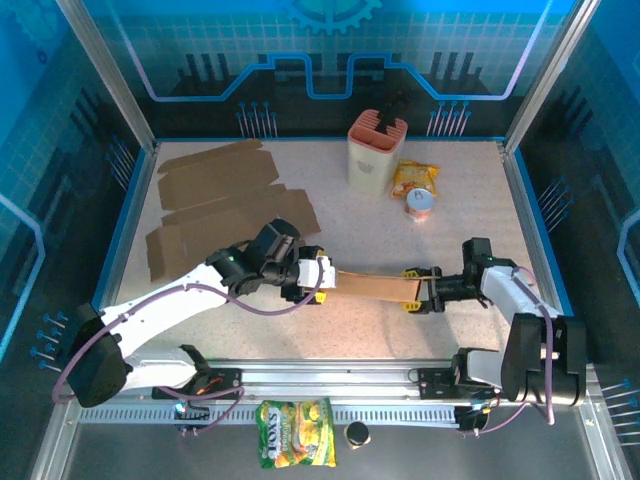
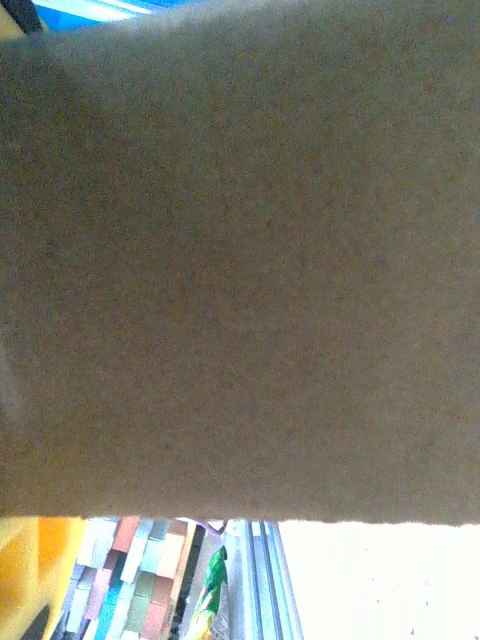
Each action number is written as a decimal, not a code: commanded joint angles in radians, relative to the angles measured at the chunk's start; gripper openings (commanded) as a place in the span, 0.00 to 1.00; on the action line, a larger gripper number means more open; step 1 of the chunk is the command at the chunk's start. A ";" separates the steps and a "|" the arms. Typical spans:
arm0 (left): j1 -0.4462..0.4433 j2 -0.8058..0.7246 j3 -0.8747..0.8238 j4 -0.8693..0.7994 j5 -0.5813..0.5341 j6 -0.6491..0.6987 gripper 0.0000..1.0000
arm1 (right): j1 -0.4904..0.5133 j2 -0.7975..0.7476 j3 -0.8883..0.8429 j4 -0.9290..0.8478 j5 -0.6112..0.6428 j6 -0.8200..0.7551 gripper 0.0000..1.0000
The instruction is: Fold the paper box
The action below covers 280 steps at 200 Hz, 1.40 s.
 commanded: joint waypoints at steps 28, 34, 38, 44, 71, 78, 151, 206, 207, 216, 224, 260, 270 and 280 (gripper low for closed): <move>-0.005 0.075 0.076 -0.044 0.041 0.046 0.68 | 0.005 0.100 -0.017 0.038 0.081 0.048 0.53; -0.005 0.085 0.086 -0.051 0.041 0.045 0.66 | 0.000 0.116 -0.013 0.040 0.084 0.042 0.54; -0.004 0.091 0.092 -0.056 0.039 0.042 0.65 | -0.002 0.125 -0.010 0.047 0.086 0.040 0.55; -0.004 0.103 0.105 -0.065 0.036 0.035 0.62 | -0.005 0.137 -0.005 0.053 0.088 0.036 0.57; 0.005 0.149 0.164 -0.104 0.041 -0.022 0.51 | -0.047 0.185 0.032 0.019 0.113 -0.022 0.66; 0.007 0.163 0.184 -0.124 0.049 -0.037 0.50 | -0.062 0.196 0.043 0.012 0.118 -0.038 0.68; 0.015 0.299 0.358 -0.274 0.045 -0.193 0.47 | -0.211 0.155 0.348 -0.258 0.333 -0.227 0.86; 0.014 0.309 0.387 -0.278 -0.018 -0.316 0.43 | -0.145 -0.053 0.681 -0.572 0.797 -0.361 0.84; 0.014 0.309 0.385 -0.278 -0.019 -0.316 0.43 | -0.138 -0.061 0.682 -0.572 0.801 -0.360 0.83; 0.012 0.302 0.379 -0.276 -0.026 -0.319 0.43 | -0.081 -0.135 0.674 -0.550 0.844 -0.343 0.81; 0.009 0.295 0.374 -0.272 -0.035 -0.323 0.42 | -0.024 -0.196 0.651 -0.524 0.870 -0.313 0.78; 0.007 0.269 0.355 -0.266 -0.078 -0.331 0.41 | 0.285 -0.338 0.540 -0.414 0.953 -0.161 0.70; 0.006 0.261 0.345 -0.262 -0.084 -0.334 0.41 | 0.353 -0.347 0.505 -0.362 0.965 -0.134 0.69; 0.005 0.254 0.333 -0.257 -0.088 -0.337 0.41 | 0.398 -0.343 0.474 -0.314 0.957 -0.108 0.68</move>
